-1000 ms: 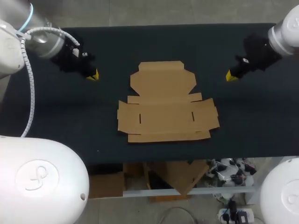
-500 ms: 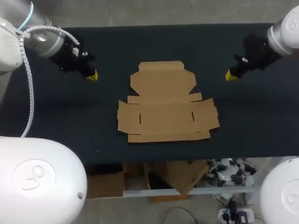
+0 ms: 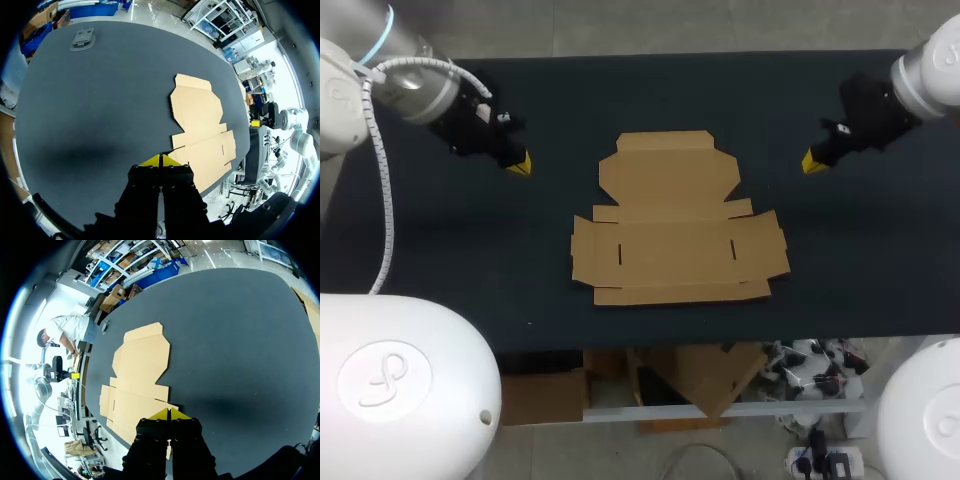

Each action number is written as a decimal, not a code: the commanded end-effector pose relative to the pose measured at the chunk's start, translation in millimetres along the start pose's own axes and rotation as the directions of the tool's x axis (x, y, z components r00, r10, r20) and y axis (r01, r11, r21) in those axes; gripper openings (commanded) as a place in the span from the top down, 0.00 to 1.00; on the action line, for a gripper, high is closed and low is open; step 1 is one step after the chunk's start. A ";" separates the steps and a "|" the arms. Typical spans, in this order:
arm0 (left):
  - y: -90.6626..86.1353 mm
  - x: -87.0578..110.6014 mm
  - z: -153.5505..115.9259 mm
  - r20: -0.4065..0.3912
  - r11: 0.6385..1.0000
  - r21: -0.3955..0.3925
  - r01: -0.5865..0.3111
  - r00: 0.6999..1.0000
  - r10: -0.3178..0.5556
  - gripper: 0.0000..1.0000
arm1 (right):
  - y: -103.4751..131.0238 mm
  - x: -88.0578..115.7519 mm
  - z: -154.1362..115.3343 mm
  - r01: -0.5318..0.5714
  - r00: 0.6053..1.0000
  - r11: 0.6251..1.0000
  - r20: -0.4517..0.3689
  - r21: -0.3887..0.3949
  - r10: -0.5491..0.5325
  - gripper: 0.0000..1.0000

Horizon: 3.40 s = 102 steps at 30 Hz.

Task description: Assemble the packaging by folding the flat box into shape, placing the metal phone stand inside, and closing the box properly

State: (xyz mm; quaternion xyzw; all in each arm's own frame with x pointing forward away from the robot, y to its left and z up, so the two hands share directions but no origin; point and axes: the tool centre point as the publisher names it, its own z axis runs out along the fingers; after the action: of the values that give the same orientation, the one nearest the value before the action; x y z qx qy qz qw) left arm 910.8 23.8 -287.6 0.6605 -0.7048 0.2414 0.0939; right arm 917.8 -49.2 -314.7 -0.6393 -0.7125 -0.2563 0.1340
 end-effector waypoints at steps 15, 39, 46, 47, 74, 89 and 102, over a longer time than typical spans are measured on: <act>-1.1 -13.4 45.9 -0.124 1.000 -0.015 -0.016 0.992 0.014 1.00 | 9.5 -20.0 41.0 0.003 0.992 1.000 -0.129 0.019 -0.001 1.00; 0.0 -14.2 101.8 -0.186 1.000 -0.008 0.013 0.982 -0.014 1.00 | 9.3 -18.4 69.1 -0.019 0.987 0.999 -0.158 0.027 0.023 1.00; 3.1 -13.8 112.1 -0.208 1.000 -0.019 0.019 0.978 -0.023 1.00 | 7.2 -21.6 76.8 -0.036 0.986 0.999 -0.162 0.024 0.039 1.00; 3.3 -13.8 113.0 -0.212 1.000 -0.022 0.019 0.977 -0.024 1.00 | 6.9 -22.1 78.2 -0.037 0.985 0.999 -0.167 0.024 0.040 1.00; 6.2 -12.8 124.2 -0.260 0.999 -0.047 0.023 0.965 -0.035 1.00 | 7.3 -14.4 116.8 0.009 0.974 0.999 -0.225 0.037 -0.001 1.00; 5.8 -11.5 126.3 -0.269 0.999 -0.048 0.024 0.963 -0.037 1.00 | 2.2 -10.2 126.3 0.016 0.970 0.999 -0.241 0.044 -0.005 1.00; 5.9 -11.8 127.2 -0.269 0.999 -0.045 0.030 0.962 -0.041 1.00 | -1.9 -8.7 129.4 0.010 0.969 0.998 -0.246 0.055 0.004 1.00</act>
State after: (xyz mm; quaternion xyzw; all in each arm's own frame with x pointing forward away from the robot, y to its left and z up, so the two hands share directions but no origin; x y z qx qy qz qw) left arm 930.4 -24.7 -404.0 0.6313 -0.6786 0.3131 0.2070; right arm 934.8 13.8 -426.3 -0.5991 -0.6985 -0.3121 0.2364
